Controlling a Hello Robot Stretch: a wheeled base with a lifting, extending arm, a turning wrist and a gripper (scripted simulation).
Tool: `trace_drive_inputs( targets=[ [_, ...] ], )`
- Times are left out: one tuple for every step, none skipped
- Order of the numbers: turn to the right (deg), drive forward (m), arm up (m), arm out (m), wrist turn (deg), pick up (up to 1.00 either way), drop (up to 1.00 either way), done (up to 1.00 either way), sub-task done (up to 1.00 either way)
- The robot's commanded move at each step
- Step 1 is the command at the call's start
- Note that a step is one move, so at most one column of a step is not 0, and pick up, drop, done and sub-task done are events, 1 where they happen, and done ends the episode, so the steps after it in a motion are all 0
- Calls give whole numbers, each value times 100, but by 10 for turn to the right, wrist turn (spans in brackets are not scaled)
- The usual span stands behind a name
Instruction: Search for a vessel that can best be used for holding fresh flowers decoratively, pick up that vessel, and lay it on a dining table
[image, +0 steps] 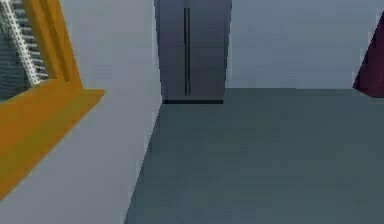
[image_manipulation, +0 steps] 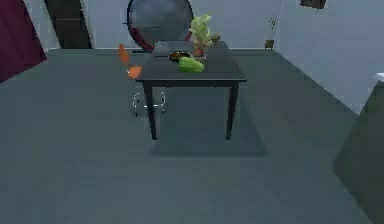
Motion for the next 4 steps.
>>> trace_drive_inputs(
  targets=[
    [450,0,0,0,0,0,0,0,0],
    [420,0,0,0,0,0,0,0,0],
    [0,5,0,0,0,0,0,0,0],
    [450,0,0,0,0,0,0,0,0]
  ],
)
